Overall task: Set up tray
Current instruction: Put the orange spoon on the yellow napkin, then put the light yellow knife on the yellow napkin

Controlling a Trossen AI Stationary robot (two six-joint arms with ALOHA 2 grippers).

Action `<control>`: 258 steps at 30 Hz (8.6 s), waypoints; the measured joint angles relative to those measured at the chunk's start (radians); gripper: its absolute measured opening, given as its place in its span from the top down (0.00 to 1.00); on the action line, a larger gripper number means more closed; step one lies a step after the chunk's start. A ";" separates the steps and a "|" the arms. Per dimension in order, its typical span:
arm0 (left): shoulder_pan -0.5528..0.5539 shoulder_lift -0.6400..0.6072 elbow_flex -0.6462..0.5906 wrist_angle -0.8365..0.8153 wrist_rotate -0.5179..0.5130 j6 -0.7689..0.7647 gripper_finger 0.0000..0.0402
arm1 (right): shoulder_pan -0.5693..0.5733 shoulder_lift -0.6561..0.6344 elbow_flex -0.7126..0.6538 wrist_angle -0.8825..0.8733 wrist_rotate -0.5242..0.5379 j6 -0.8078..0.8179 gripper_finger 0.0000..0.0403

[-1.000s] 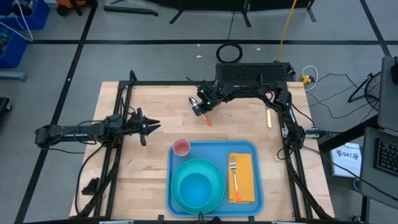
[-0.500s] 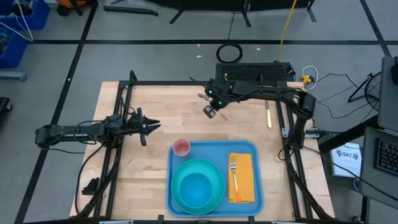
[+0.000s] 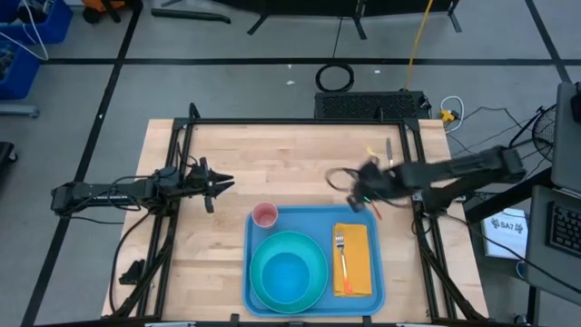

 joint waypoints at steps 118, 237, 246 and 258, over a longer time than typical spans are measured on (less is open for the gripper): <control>0.000 0.000 0.000 0.001 -0.001 0.000 0.77 | 0.710 0.286 -0.258 0.668 0.221 1.094 0.82; 0.000 0.000 0.000 0.001 -0.002 0.000 0.77 | -0.339 -0.532 -0.557 0.341 -0.382 -0.011 0.87; 0.000 0.000 0.000 0.001 -0.002 0.000 0.77 | 0.175 -0.540 -0.557 0.339 -0.277 0.527 0.87; 0.000 0.000 0.000 0.001 -0.002 0.000 0.77 | 0.540 -0.287 -0.479 0.581 -0.077 0.842 0.87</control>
